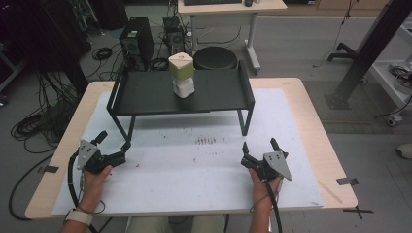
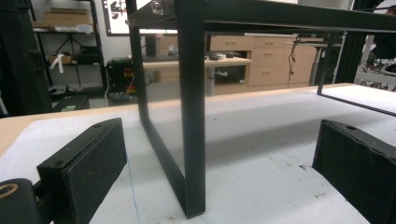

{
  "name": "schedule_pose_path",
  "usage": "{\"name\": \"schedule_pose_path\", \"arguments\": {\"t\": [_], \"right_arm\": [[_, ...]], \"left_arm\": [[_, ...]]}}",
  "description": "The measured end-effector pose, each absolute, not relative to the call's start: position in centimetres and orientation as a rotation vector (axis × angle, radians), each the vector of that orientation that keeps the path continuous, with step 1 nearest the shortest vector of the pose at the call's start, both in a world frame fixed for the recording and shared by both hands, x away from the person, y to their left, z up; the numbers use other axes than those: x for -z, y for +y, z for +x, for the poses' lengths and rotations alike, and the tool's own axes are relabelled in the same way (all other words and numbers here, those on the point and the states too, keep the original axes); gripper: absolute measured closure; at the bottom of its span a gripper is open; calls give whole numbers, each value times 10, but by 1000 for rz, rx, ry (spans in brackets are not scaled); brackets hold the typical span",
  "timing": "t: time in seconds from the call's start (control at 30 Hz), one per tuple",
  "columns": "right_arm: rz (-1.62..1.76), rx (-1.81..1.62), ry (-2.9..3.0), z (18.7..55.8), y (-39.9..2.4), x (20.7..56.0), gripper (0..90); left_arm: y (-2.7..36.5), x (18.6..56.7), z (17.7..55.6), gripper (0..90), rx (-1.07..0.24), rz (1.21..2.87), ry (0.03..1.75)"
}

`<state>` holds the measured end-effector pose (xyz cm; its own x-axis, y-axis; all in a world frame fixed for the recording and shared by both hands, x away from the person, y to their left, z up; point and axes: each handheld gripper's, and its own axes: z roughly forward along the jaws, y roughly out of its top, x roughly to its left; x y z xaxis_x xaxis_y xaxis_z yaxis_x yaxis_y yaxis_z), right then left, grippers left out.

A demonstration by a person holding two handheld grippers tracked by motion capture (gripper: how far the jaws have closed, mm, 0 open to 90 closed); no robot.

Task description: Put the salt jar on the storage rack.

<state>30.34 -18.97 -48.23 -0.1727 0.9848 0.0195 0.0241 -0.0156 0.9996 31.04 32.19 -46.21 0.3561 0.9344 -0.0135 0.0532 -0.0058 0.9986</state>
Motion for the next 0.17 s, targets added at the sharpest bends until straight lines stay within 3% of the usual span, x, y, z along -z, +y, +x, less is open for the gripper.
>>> {"name": "schedule_pose_path", "arguments": {"t": [0.17], "right_arm": [[1153,-1339,1345,303,-190,482,36]], "left_arm": [[322,462,310,31,-910,1397,977]]}}
